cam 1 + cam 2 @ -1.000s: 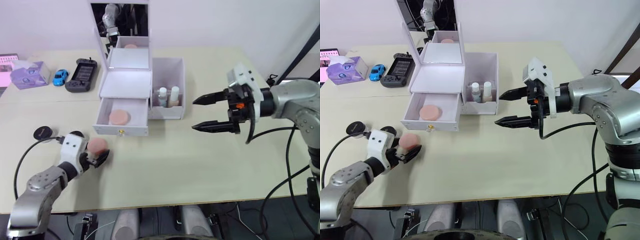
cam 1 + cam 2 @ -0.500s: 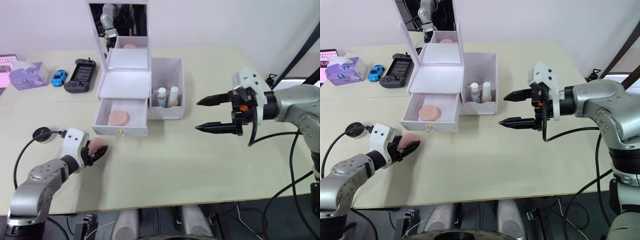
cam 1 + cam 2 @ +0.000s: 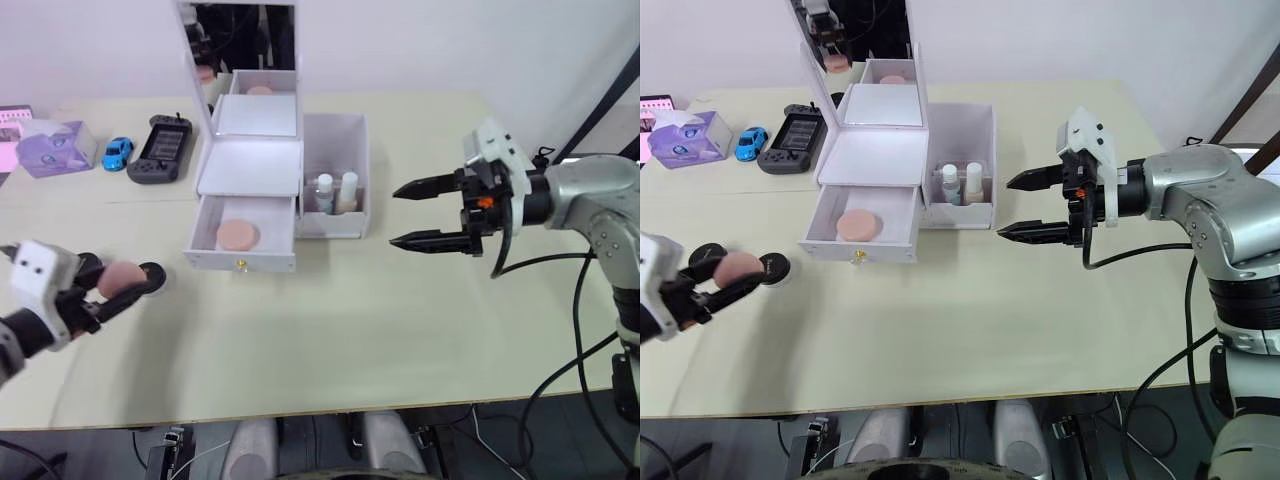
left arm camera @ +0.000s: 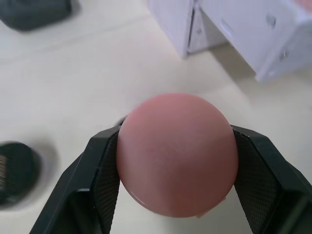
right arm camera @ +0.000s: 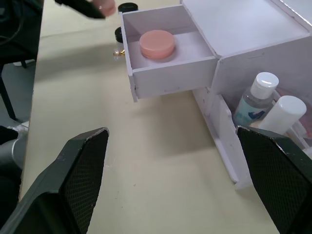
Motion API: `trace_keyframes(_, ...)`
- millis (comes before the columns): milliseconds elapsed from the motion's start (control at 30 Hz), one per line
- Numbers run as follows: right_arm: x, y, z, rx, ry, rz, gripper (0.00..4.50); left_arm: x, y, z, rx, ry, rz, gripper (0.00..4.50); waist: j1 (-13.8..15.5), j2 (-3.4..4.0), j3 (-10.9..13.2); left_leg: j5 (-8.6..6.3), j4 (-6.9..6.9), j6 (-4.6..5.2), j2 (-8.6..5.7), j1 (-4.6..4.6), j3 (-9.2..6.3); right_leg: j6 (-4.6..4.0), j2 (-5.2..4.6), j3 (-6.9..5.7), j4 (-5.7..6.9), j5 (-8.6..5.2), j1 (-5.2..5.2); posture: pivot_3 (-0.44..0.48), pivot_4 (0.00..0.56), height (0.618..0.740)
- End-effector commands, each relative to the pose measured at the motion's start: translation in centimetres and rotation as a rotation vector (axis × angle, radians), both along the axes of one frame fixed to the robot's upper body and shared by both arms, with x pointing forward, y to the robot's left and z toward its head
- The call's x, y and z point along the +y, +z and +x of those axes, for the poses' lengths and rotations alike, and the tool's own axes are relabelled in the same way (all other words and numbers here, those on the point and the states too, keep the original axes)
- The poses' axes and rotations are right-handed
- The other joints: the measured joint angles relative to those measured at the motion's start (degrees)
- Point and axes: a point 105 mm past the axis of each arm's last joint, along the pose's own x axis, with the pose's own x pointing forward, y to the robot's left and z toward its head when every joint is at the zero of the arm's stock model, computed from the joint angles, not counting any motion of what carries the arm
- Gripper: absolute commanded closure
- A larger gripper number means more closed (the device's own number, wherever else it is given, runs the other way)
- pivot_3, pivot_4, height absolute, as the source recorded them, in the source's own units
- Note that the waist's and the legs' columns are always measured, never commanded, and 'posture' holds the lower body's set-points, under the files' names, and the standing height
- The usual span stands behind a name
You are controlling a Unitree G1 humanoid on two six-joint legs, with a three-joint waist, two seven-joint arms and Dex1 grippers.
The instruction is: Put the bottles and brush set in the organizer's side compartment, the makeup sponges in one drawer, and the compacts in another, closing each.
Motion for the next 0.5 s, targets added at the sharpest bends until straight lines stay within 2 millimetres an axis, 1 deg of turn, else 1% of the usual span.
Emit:
trace_keyframes(33,0.2,1.2,-0.3,-0.047,0.033,0.013,0.0,-0.9,5.0,1.0,-0.144,-0.097,0.001,1.83,0.05,-0.05,0.02,0.0,0.03,0.0,-0.01,-0.05,-0.02,0.0,0.0,0.0,0.0,0.0,-0.01,0.0,0.15,0.74)
trace_keyframes(133,0.1,1.3,-0.6,-0.043,0.04,0.024,0.0,-4.2,7.7,2.2,-0.175,-0.27,-0.007,1.83,-0.19,-0.07,0.03,0.0,0.07,0.0,-0.04,-0.23,0.0,-0.2,-0.03,-0.01,-0.04,0.13,-0.09,0.0,0.15,0.74)
trace_keyframes(200,0.1,1.3,-0.8,-0.043,0.038,0.027,0.0,-6.0,8.7,2.6,-0.176,-0.371,-0.006,1.83,-0.33,-0.04,0.03,0.0,0.07,0.0,-0.08,-0.29,-0.01,-0.21,-0.03,0.01,-0.06,0.15,-0.1,0.0,0.15,0.74)
trace_keyframes(233,0.1,1.3,-0.9,-0.045,0.033,0.029,0.0,-7.2,9.1,2.7,-0.185,-0.447,0.005,1.83,-0.33,-0.03,0.03,0.0,0.04,0.0,-0.09,-0.29,0.0,-0.2,-0.03,0.01,-0.05,0.15,-0.1,0.0,0.15,0.74)
trace_keyframes(300,0.1,1.3,-1.2,-0.049,0.02,0.032,0.0,-8.8,9.3,2.8,-0.179,-0.559,0.021,1.83,-0.33,-0.03,0.03,0.0,0.01,0.0,-0.09,-0.29,-0.01,-0.15,0.0,0.01,-0.05,0.13,-0.11,0.0,0.15,0.74)
trace_keyframes(333,0.1,1.3,-1.3,-0.05,0.015,0.032,0.0,-9.2,9.3,2.9,-0.173,-0.586,0.025,1.83,-0.41,-0.03,0.04,0.0,-0.02,0.01,-0.08,-0.29,-0.03,-0.11,0.03,0.01,-0.02,0.11,-0.12,0.0,0.15,0.74)
trace_keyframes(400,-0.1,1.2,-1.7,-0.058,-0.005,0.03,0.0,-10.2,9.2,3.9,-0.154,-0.646,0.058,1.83,-0.39,-0.03,0.05,-0.01,-0.06,0.04,-0.06,-0.25,-0.03,-0.08,0.06,0.01,0.0,0.09,-0.14,0.0,0.15,0.74)
trace_keyframes(500,-0.3,1.3,-2.5,-0.066,-0.037,0.033,0.0,-12.0,8.2,5.6,-0.113,-0.736,0.13,1.83,-0.13,-0.03,0.05,-0.01,-0.02,0.06,-0.04,-0.25,-0.13,-0.07,0.16,0.0,0.08,0.08,-0.14,0.0,0.15,0.74)
